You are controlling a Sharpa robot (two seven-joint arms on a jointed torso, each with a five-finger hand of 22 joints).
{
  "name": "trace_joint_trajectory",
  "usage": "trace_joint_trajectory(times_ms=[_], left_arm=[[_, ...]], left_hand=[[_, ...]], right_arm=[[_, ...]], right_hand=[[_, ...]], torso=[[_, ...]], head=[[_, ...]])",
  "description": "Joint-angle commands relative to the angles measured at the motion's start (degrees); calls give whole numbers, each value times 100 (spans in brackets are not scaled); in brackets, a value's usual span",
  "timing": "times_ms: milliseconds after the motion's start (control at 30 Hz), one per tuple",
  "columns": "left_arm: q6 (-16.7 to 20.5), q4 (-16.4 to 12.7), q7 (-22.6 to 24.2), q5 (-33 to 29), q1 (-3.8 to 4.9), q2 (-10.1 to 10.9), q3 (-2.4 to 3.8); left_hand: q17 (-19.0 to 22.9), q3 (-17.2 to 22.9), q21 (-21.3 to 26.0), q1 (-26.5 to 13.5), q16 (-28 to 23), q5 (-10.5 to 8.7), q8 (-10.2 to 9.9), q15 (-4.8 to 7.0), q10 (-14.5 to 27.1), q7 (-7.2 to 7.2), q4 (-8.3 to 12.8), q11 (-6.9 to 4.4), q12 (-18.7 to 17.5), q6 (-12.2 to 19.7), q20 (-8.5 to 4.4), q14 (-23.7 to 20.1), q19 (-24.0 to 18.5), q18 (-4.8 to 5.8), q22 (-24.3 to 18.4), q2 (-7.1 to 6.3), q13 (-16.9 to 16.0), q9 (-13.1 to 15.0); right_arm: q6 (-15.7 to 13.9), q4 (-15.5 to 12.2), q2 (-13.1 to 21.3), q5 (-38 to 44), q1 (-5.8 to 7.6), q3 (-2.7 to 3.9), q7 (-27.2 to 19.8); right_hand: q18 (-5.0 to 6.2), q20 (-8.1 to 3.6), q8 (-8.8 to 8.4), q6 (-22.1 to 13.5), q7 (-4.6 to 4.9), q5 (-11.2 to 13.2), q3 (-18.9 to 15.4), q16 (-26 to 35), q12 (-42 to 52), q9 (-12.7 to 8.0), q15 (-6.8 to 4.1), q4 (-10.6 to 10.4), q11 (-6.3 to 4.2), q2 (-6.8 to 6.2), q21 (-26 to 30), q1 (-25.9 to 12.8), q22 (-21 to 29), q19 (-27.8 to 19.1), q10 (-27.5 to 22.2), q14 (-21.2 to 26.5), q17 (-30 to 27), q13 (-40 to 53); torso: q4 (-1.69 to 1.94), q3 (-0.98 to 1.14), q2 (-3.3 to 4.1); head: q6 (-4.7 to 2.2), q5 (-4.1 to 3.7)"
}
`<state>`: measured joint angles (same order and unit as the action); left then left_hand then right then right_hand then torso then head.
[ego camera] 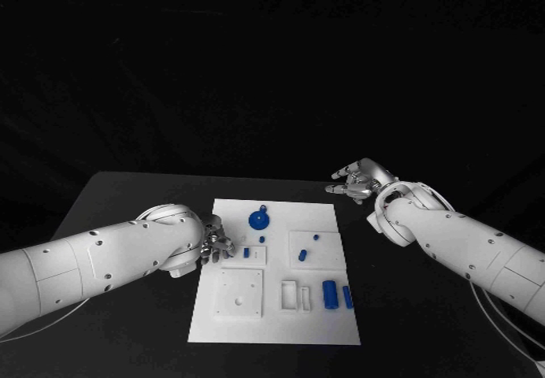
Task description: Assemble the parts on the task board
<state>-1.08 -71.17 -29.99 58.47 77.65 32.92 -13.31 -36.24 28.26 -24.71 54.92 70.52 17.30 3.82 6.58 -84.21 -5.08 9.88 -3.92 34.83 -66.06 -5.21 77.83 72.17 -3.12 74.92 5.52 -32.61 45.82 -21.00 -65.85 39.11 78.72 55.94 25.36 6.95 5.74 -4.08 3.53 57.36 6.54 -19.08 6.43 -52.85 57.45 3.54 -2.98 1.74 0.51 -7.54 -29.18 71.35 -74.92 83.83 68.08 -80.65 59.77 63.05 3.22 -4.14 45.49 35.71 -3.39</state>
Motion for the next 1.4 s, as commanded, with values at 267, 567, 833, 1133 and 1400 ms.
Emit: trace_joint_trajectory(times_ms=[267,567,833,1133,1400], left_arm=[[-185,-26,-93,78,-66,26,-39],[-349,92,-142,105,-66,-34,-38],[-704,165,-283,120,-65,-88,-38],[-806,218,-318,160,-65,-128,-38],[-825,251,-319,207,-64,-172,-37]], left_hand=[[-44,39,-40,38,30,42,0,0,-224,651,29,-50,58,-925,65,46,-6,-120,116,51,-2,65],[-61,45,-55,43,29,33,-3,-2,-221,651,21,-50,66,-923,82,51,-12,-138,116,49,5,99],[-48,38,-58,5,15,12,-3,-9,-218,649,6,-39,58,-919,105,27,-36,-149,115,63,10,114],[-96,22,-66,-60,34,-13,1,-11,-228,659,0,-33,78,-968,143,46,-35,-182,113,89,5,152],[-185,-118,-70,-93,57,-276,-6,-13,-235,678,-172,-45,131,-1024,217,90,-17,-248,110,136,2,154]], right_arm=[[77,-5,-3,44,-9,2,-23],[79,-7,-5,44,-12,2,-24],[81,-7,-2,44,-13,2,-20],[81,-1,-6,44,-13,2,-21],[83,5,-9,43,-16,2,-24]], right_hand=[[95,-26,4,49,-6,-14,8,16,-16,7,-33,19,10,28,-22,-47,-325,253,1,-9,9,8],[95,-26,4,49,-6,-14,8,16,-16,7,-33,19,10,28,-22,-47,-325,253,1,-9,9,8],[95,-26,4,49,-6,-14,8,16,-16,7,-33,19,10,28,-22,-47,-325,253,1,-9,9,8],[95,-26,4,49,-6,-14,8,16,-16,7,-33,19,10,28,-22,-47,-325,253,1,-9,9,8],[95,-26,4,49,-6,-14,8,16,-16,7,-33,19,10,28,-22,-47,-325,253,1,-9,9,8]], torso=[[3,-5,-1],[1,-1,-1],[0,3,1],[-1,4,2],[-2,6,2]], head=[[0,3],[2,12],[7,16],[8,10],[10,5]])
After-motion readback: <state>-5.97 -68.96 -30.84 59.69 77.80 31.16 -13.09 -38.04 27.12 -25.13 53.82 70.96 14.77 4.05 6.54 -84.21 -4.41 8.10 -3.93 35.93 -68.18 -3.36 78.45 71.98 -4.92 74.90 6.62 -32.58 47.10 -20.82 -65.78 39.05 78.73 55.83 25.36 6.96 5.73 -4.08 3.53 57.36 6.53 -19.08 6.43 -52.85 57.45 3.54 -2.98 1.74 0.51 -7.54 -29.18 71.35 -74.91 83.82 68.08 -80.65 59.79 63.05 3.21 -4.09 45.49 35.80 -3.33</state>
